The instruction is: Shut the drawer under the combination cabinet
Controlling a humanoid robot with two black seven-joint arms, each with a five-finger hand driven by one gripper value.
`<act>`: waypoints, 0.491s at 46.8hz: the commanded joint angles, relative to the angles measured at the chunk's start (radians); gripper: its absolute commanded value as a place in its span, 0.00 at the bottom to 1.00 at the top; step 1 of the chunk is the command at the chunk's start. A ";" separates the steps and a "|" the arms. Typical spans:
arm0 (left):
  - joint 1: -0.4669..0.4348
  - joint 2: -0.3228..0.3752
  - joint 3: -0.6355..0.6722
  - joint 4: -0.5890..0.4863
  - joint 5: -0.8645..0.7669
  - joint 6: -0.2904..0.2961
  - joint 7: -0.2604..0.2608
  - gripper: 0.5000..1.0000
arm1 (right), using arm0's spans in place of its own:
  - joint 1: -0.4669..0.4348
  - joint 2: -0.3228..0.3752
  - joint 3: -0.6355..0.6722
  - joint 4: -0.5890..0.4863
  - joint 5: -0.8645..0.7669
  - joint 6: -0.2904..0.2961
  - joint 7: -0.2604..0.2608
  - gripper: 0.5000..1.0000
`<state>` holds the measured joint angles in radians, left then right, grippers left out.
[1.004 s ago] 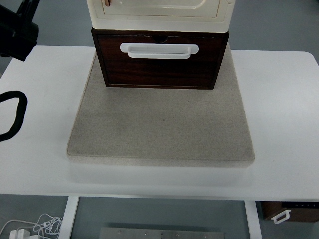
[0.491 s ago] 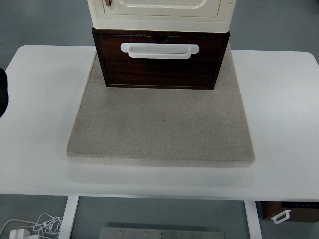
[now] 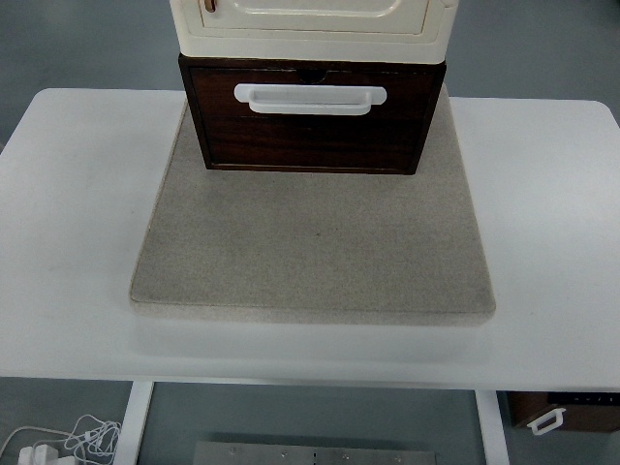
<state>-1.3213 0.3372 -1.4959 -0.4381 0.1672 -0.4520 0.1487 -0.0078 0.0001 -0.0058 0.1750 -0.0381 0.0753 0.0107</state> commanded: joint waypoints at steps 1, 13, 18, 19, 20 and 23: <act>0.002 -0.003 0.031 0.053 -0.003 0.065 -0.021 1.00 | 0.002 0.000 0.001 0.000 0.000 0.000 0.000 0.90; 0.031 -0.029 0.068 0.160 -0.005 0.157 -0.043 1.00 | 0.002 0.000 0.001 0.000 0.000 0.000 0.000 0.90; 0.060 -0.053 0.077 0.168 -0.005 0.213 -0.046 1.00 | 0.002 0.000 -0.003 0.000 0.000 0.000 0.000 0.90; 0.068 -0.061 0.077 0.168 -0.005 0.223 -0.052 1.00 | 0.002 0.000 -0.003 0.000 0.000 0.000 0.000 0.90; 0.074 -0.069 0.077 0.168 -0.005 0.234 -0.057 1.00 | 0.002 0.000 -0.002 0.000 0.000 0.000 0.000 0.90; 0.097 -0.086 0.077 0.168 -0.006 0.260 -0.080 1.00 | 0.000 0.000 -0.002 0.000 0.000 0.000 0.000 0.90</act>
<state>-1.2466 0.2689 -1.4190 -0.2698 0.1625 -0.2191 0.0907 -0.0063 0.0000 -0.0082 0.1748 -0.0382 0.0751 0.0108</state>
